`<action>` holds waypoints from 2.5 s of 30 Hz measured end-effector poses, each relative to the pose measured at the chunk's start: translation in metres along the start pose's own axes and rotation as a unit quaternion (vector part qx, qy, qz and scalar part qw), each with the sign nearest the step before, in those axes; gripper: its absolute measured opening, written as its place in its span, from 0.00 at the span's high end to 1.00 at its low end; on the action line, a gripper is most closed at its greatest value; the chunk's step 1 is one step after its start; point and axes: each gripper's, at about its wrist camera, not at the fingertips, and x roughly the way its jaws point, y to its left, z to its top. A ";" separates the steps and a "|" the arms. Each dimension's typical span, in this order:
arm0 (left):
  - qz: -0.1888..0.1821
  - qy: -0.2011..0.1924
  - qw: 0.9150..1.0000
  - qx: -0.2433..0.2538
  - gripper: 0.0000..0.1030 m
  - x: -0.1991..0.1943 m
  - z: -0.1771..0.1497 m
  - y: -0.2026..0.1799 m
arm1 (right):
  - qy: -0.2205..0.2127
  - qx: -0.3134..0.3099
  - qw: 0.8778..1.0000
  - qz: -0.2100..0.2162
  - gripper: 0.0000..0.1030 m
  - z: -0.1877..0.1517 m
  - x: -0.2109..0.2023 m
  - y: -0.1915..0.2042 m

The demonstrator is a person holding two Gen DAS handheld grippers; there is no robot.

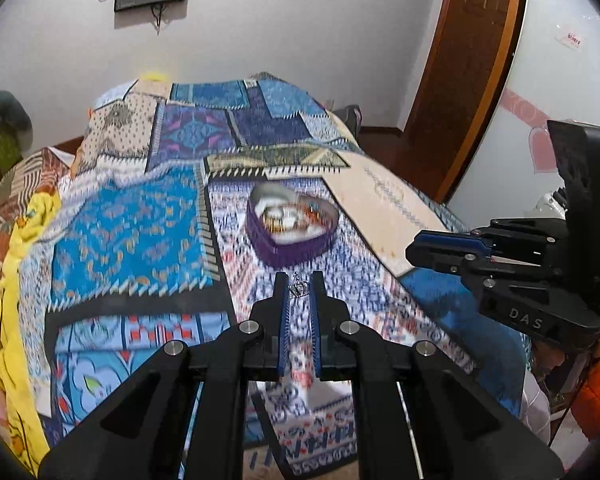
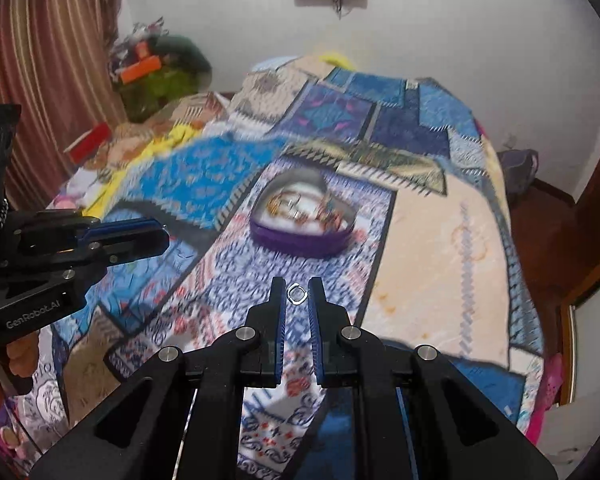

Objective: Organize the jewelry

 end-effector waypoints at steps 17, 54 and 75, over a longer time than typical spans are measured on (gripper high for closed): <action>-0.008 -0.032 0.999 0.007 0.92 0.028 0.053 0.006 | -0.042 0.009 0.999 0.011 0.90 0.041 0.014 -0.017; -0.001 0.042 0.999 -0.018 0.92 0.113 0.055 0.031 | 0.064 -0.017 0.997 0.048 0.90 0.053 0.108 -0.034; 0.055 -0.096 0.994 0.008 0.80 -0.041 0.073 -0.006 | -0.099 -0.004 0.995 0.005 0.86 0.072 -0.054 -0.009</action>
